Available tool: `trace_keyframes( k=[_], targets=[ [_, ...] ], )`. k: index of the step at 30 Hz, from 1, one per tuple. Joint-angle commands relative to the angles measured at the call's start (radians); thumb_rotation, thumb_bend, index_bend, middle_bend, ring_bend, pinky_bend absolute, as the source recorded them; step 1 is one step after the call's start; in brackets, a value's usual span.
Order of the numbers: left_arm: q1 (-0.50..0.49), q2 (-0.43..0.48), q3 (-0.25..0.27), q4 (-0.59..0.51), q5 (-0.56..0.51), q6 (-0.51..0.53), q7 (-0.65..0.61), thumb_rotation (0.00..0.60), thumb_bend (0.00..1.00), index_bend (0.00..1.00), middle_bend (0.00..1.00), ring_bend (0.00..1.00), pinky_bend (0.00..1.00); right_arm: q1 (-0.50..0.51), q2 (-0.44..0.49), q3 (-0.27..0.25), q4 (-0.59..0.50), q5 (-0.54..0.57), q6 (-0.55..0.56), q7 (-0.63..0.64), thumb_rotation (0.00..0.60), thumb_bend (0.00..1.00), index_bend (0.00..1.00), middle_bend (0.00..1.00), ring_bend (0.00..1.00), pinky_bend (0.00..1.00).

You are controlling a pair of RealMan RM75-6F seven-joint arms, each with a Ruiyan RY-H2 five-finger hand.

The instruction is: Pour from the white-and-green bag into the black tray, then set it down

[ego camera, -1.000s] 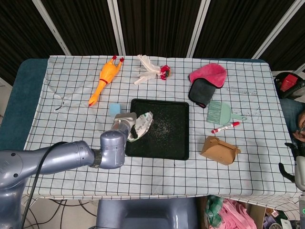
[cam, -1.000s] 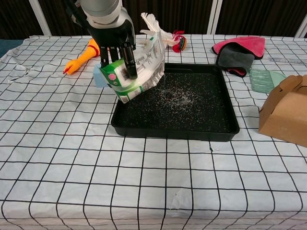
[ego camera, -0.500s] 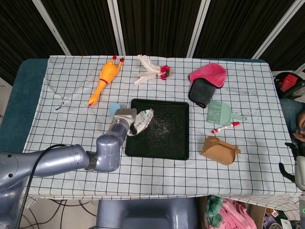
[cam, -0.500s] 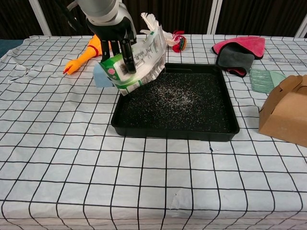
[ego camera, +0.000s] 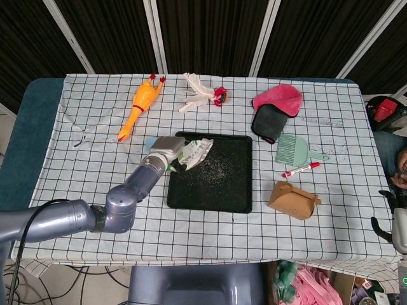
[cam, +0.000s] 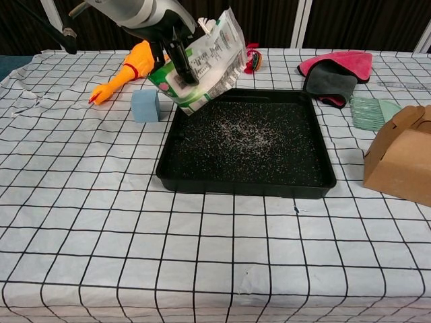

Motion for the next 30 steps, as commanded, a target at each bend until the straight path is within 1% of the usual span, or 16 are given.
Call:
trace_keyframes(
  k=[1, 2, 4, 7, 11, 12, 16, 22, 25, 28, 30],
  targets=[
    [0.041, 0.033, 0.006, -0.025, 0.075, -0.074, -0.079, 0.600, 0.72, 0.50, 0.57, 0.49, 0.66, 0.000, 0.000, 0.000, 0.001, 0.001, -0.001, 0.000, 0.600, 0.30, 0.21, 0.10, 0.19, 0.23],
    [0.061, 0.046, 0.006, -0.032, 0.108, -0.105, -0.122, 0.600, 0.72, 0.50, 0.57, 0.49, 0.66, 0.001, 0.000, 0.000, 0.001, 0.001, -0.003, 0.000, 0.600, 0.30, 0.21, 0.10, 0.19, 0.23],
    [0.090, 0.058, 0.004, -0.035, 0.179, -0.137, -0.190, 0.600, 0.72, 0.50, 0.57, 0.49, 0.66, 0.001, -0.001, -0.001, 0.002, 0.001, -0.004, 0.000, 0.600, 0.30, 0.21, 0.10, 0.19, 0.23],
    [0.139, 0.064, 0.003, -0.041, 0.325, -0.162, -0.302, 0.600, 0.71, 0.50, 0.57, 0.49, 0.66, 0.002, -0.001, -0.001, 0.003, 0.002, -0.006, -0.002, 0.600, 0.30, 0.21, 0.10, 0.19, 0.23],
    [0.205, 0.057, -0.010, -0.047, 0.501, -0.184, -0.451, 0.600, 0.71, 0.50, 0.57, 0.49, 0.66, 0.003, -0.003, -0.002, 0.002, 0.001, -0.006, -0.006, 0.600, 0.30, 0.21, 0.10, 0.19, 0.23],
    [0.227, 0.053, -0.013, -0.046, 0.562, -0.195, -0.497, 0.600, 0.71, 0.50, 0.57, 0.49, 0.66, 0.003, -0.003, -0.002, 0.001, 0.001, -0.005, -0.007, 0.600, 0.30, 0.21, 0.10, 0.19, 0.23],
    [0.290, 0.042, -0.018, -0.040, 0.741, -0.216, -0.626, 0.600, 0.72, 0.50, 0.57, 0.49, 0.65, 0.002, -0.003, -0.003, -0.001, 0.001, -0.004, -0.011, 0.600, 0.30, 0.21, 0.10, 0.19, 0.23],
    [0.416, 0.014, -0.051, -0.041, 1.054, -0.219, -0.846, 0.600, 0.71, 0.50, 0.57, 0.49, 0.65, 0.003, -0.004, -0.003, -0.001, 0.003, -0.005, -0.013, 0.600, 0.30, 0.21, 0.10, 0.19, 0.23],
    [0.484, 0.006, -0.044, -0.034, 1.218, -0.216, -0.966, 0.600, 0.71, 0.50, 0.57, 0.49, 0.65, 0.004, -0.005, -0.003, 0.000, 0.003, -0.008, -0.013, 0.600, 0.30, 0.21, 0.10, 0.19, 0.23],
    [0.543, 0.003, -0.029, -0.020, 1.356, -0.213, -1.097, 0.600, 0.71, 0.50, 0.57, 0.49, 0.65, 0.004, -0.005, -0.004, -0.001, 0.001, -0.006, -0.014, 0.600, 0.30, 0.21, 0.10, 0.19, 0.23],
    [0.572, 0.007, -0.014, -0.009, 1.428, -0.213, -1.175, 0.600, 0.72, 0.50, 0.57, 0.49, 0.65, 0.003, -0.004, -0.004, -0.002, 0.000, -0.005, -0.014, 0.600, 0.30, 0.21, 0.10, 0.19, 0.23]
  ],
)
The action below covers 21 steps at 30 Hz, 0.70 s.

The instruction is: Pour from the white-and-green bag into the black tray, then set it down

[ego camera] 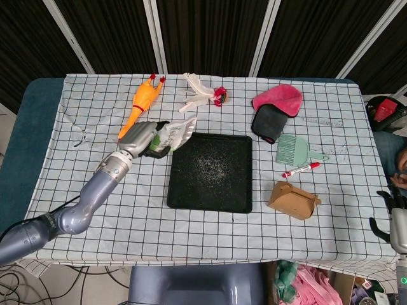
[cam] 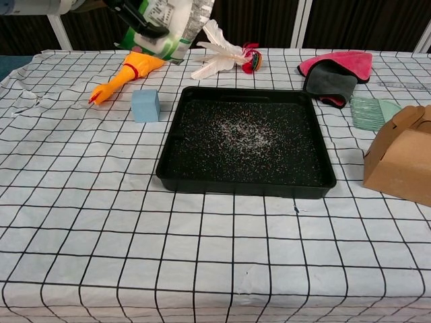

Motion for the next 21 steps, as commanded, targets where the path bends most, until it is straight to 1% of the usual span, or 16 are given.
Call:
trace_keyframes(
  k=[1, 3, 7, 9, 11, 14, 15, 18, 21],
  targets=[
    [0.120, -0.004, 0.027, 0.028, 0.221, -0.002, -0.234, 0.600, 0.71, 0.50, 0.57, 0.49, 0.64, -0.001, 0.000, 0.000, -0.001, 0.000, 0.002, -0.001, 0.600, 0.30, 0.21, 0.10, 0.19, 0.23],
    [0.154, -0.002, 0.045, 0.039, 0.314, 0.024, -0.326, 0.600, 0.71, 0.50, 0.57, 0.49, 0.64, -0.001, 0.002, -0.001, -0.003, 0.000, 0.002, -0.002, 0.600, 0.30, 0.21, 0.10, 0.19, 0.23],
    [0.197, -0.004, 0.078, 0.063, 0.436, 0.081, -0.472, 0.600, 0.71, 0.50, 0.57, 0.49, 0.64, -0.002, 0.002, -0.001, -0.005, -0.001, 0.002, -0.003, 0.600, 0.30, 0.21, 0.10, 0.19, 0.23],
    [0.210, -0.009, 0.114, 0.101, 0.525, 0.125, -0.574, 0.600, 0.72, 0.50, 0.57, 0.49, 0.64, 0.000, 0.001, -0.002, -0.006, -0.001, 0.000, -0.006, 0.600, 0.30, 0.21, 0.10, 0.19, 0.23],
    [0.212, -0.013, 0.151, 0.137, 0.591, 0.162, -0.646, 0.600, 0.72, 0.50, 0.57, 0.49, 0.64, 0.001, 0.000, -0.003, -0.005, 0.000, -0.002, -0.008, 0.600, 0.30, 0.21, 0.10, 0.19, 0.23],
    [0.221, -0.037, 0.209, 0.204, 0.687, 0.264, -0.728, 0.600, 0.71, 0.50, 0.57, 0.49, 0.64, 0.002, -0.002, -0.004, -0.004, 0.000, -0.004, -0.010, 0.600, 0.30, 0.21, 0.10, 0.19, 0.23],
    [0.223, -0.055, 0.233, 0.240, 0.719, 0.313, -0.759, 0.600, 0.71, 0.50, 0.57, 0.49, 0.64, 0.002, -0.002, -0.004, -0.004, -0.001, -0.004, -0.010, 0.600, 0.30, 0.21, 0.10, 0.19, 0.23],
    [0.227, -0.120, 0.285, 0.353, 0.759, 0.411, -0.811, 0.600, 0.71, 0.50, 0.57, 0.49, 0.64, 0.002, -0.003, -0.004, -0.003, 0.001, -0.005, -0.010, 0.600, 0.30, 0.21, 0.10, 0.19, 0.23],
    [0.223, -0.176, 0.320, 0.448, 0.767, 0.465, -0.862, 0.600, 0.71, 0.50, 0.57, 0.49, 0.64, 0.002, -0.003, -0.003, -0.002, 0.001, -0.006, -0.007, 0.600, 0.30, 0.21, 0.10, 0.19, 0.23]
  ],
)
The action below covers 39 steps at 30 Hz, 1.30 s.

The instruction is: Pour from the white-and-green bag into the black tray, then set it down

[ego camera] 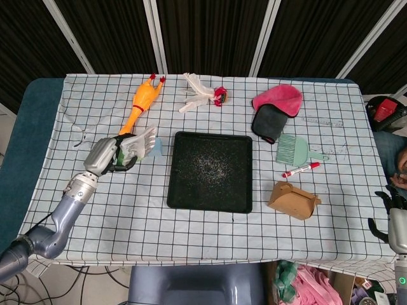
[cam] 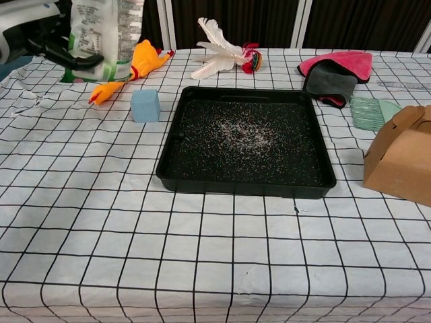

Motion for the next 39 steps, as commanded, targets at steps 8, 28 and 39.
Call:
trace_keyframes(
  k=[8, 28, 39],
  targets=[
    [-0.005, -0.259, 0.127, 0.351, 0.028, 0.213, -0.157, 0.600, 0.71, 0.50, 0.57, 0.49, 0.64, -0.001, 0.003, 0.001, 0.006, 0.000, -0.001, 0.016, 0.600, 0.30, 0.21, 0.10, 0.19, 0.23],
    [-0.041, -0.416, 0.132, 0.428, -0.092, 0.240, -0.123, 0.600, 0.69, 0.48, 0.55, 0.47, 0.63, -0.008, 0.013, 0.003, 0.002, -0.010, 0.011, 0.040, 0.600, 0.30, 0.21, 0.10, 0.19, 0.23],
    [-0.058, -0.453, 0.149, 0.492, -0.117, 0.203, -0.157, 0.600, 0.68, 0.47, 0.54, 0.46, 0.61, -0.010, 0.017, 0.001, -0.002, -0.018, 0.016, 0.046, 0.600, 0.30, 0.21, 0.10, 0.19, 0.23]
  ],
)
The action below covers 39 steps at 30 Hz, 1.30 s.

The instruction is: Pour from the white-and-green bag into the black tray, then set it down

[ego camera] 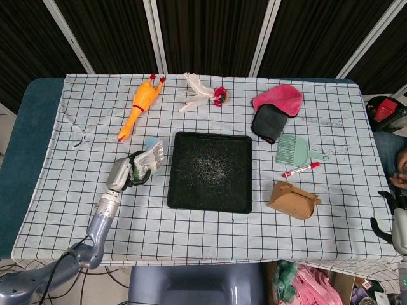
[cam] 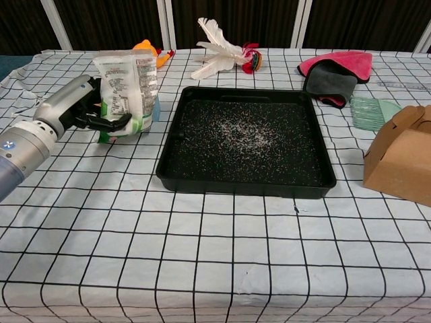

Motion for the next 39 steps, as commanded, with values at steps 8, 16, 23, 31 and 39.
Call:
trace_keyframes(
  k=[8, 16, 23, 31, 39],
  targets=[
    [-0.031, -0.021, 0.007, 0.046, -0.001, -0.025, -0.033, 0.600, 0.65, 0.44, 0.52, 0.43, 0.58, 0.000, 0.000, 0.001, 0.003, 0.001, -0.002, 0.006, 0.600, 0.30, 0.21, 0.10, 0.19, 0.23],
    [-0.071, -0.055, 0.013, 0.097, 0.010, -0.043, -0.086, 0.600, 0.61, 0.43, 0.51, 0.42, 0.57, 0.000, -0.001, 0.001, 0.004, 0.002, -0.003, 0.009, 0.600, 0.30, 0.21, 0.10, 0.19, 0.23],
    [-0.095, -0.094, 0.009, 0.166, 0.006, -0.047, -0.139, 0.600, 0.61, 0.42, 0.51, 0.41, 0.57, -0.001, 0.002, 0.002, 0.007, 0.005, -0.004, 0.015, 0.600, 0.30, 0.21, 0.10, 0.19, 0.23],
    [-0.114, -0.133, 0.007, 0.235, 0.002, -0.043, -0.186, 0.600, 0.56, 0.40, 0.49, 0.40, 0.55, -0.002, 0.003, 0.003, 0.008, 0.006, -0.004, 0.018, 0.600, 0.30, 0.21, 0.10, 0.19, 0.23],
    [-0.120, -0.154, 0.027, 0.290, 0.006, -0.058, -0.171, 0.600, 0.50, 0.33, 0.43, 0.34, 0.49, -0.003, 0.004, 0.003, 0.007, 0.006, -0.003, 0.020, 0.600, 0.30, 0.21, 0.10, 0.19, 0.23]
  ],
)
